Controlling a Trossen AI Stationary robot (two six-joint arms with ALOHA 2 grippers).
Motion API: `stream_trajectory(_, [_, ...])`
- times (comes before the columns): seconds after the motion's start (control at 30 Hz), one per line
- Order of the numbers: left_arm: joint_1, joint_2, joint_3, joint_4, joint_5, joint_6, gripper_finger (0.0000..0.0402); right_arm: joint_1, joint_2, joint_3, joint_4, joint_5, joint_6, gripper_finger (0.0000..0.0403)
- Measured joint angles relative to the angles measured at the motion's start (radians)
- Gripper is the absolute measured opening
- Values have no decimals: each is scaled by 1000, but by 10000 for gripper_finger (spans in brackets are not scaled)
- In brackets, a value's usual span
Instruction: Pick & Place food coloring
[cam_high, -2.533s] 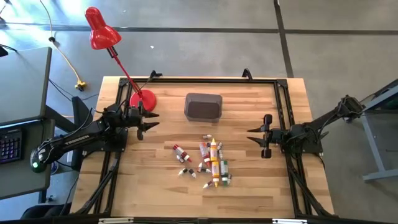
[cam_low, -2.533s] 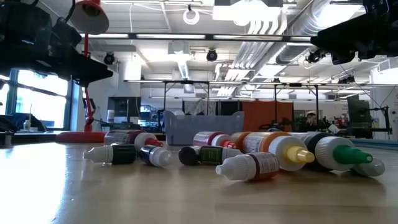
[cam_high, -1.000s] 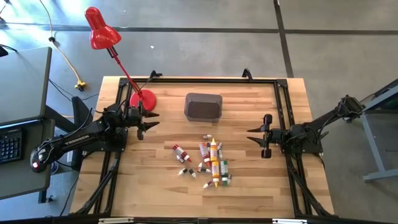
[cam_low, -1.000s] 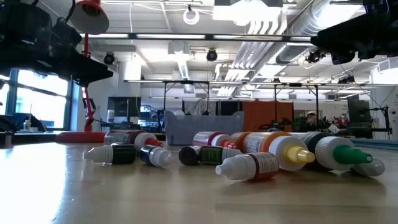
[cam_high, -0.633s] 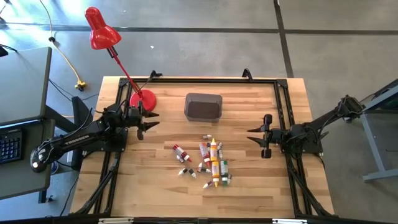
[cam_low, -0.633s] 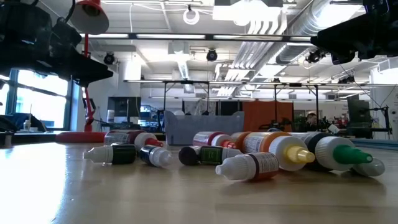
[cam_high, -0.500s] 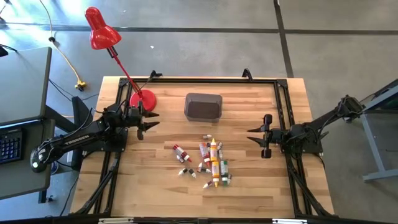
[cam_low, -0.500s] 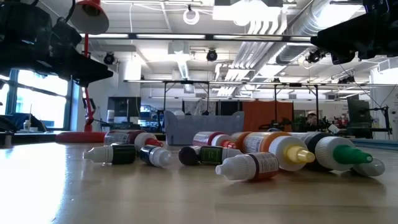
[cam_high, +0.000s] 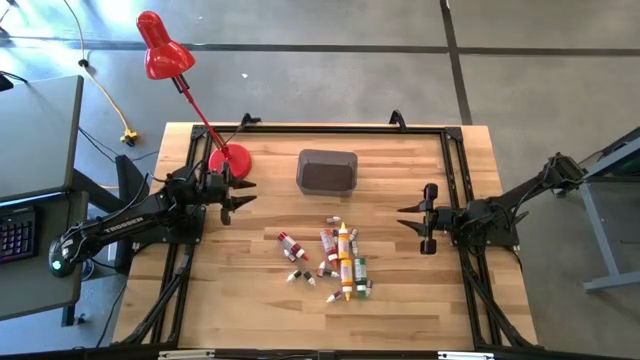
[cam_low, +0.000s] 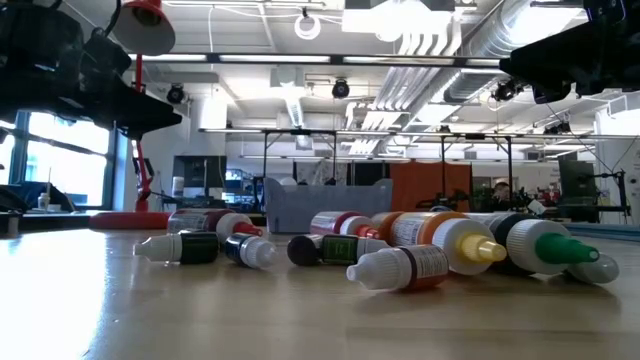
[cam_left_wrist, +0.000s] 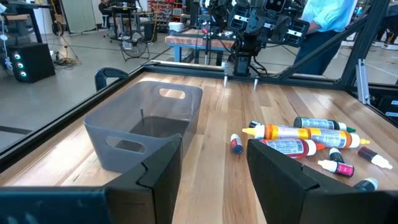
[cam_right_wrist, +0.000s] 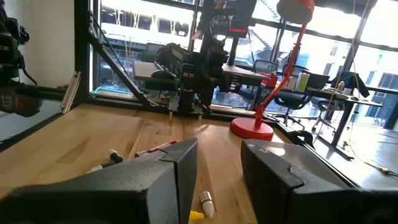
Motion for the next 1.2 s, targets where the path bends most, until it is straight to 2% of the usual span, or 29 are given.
stream_trajectory(0.83, [0,10,0,12,-33,-3,177,0,0,0,0,0,0,117])
stream_trajectory(0.9, [0,10,0,32,-34,-25,177,0,0,0,0,0,0,117])
stream_trajectory(1.0, [0,14,0,112,-49,-137,177,0,0,0,0,0,0,117])
stream_trajectory(1.1, [0,15,31,132,-46,-167,177,0,0,0,0,0,0,117])
stream_trajectory(1.2, [0,43,135,133,-35,-117,177,0,0,0,0,0,0,117])
